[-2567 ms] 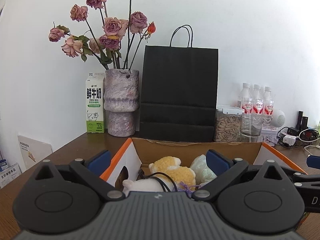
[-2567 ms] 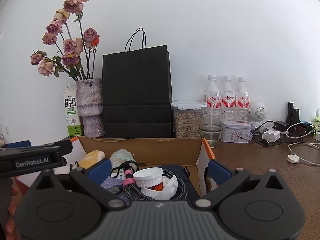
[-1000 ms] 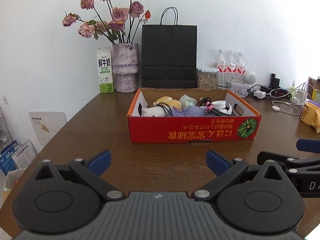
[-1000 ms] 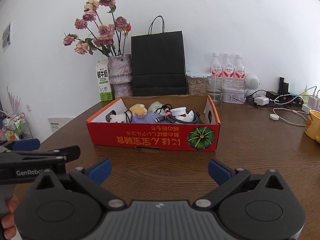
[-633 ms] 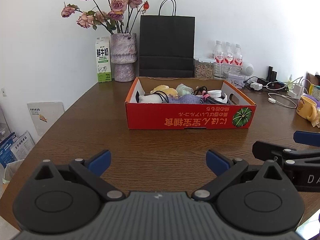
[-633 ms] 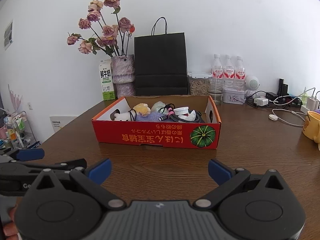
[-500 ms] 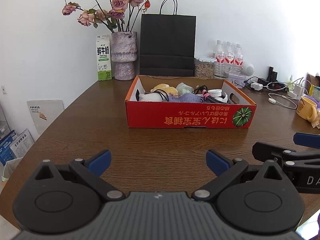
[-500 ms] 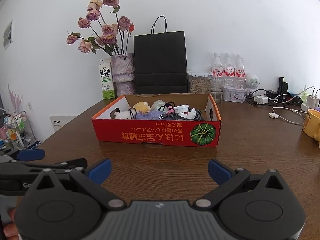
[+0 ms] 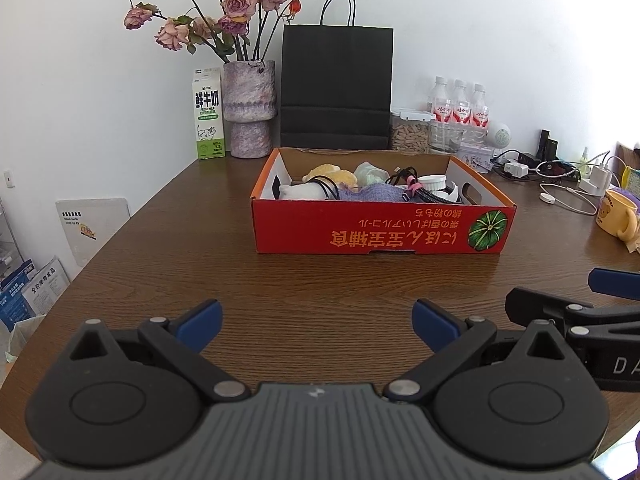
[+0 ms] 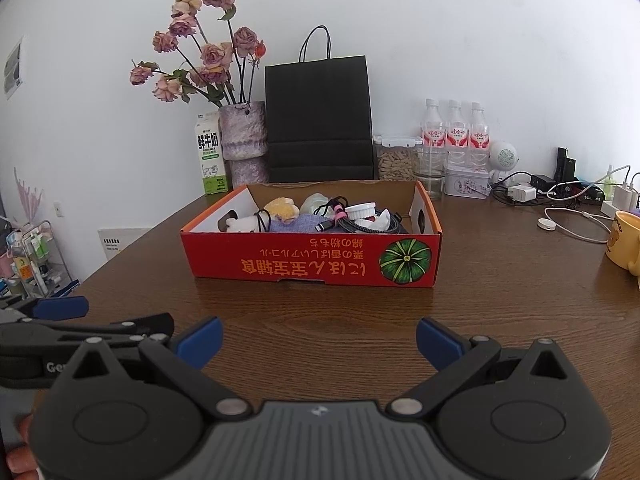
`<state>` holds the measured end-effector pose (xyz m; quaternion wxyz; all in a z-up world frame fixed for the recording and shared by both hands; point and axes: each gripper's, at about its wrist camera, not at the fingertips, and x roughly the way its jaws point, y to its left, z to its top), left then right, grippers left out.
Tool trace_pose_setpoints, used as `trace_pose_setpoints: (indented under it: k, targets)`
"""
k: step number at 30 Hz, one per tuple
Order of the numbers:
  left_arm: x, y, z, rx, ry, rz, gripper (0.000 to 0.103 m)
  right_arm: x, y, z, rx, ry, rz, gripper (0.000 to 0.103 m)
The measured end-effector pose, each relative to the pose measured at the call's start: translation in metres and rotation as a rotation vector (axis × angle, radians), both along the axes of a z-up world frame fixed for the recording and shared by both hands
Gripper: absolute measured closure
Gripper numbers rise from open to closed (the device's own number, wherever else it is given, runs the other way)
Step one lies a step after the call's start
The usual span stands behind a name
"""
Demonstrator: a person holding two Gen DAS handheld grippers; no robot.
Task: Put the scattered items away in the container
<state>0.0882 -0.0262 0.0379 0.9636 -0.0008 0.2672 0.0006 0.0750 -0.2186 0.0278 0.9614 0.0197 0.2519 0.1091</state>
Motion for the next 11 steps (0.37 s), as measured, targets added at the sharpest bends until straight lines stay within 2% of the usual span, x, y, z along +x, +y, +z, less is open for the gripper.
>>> trace_pose_setpoints:
  k: [11]
  targets:
    - [0.0041,-0.0004,-0.0025,-0.007,0.012,-0.002,0.0,0.0039,-0.0008,-0.0032,-0.001,0.007,0.0,0.0]
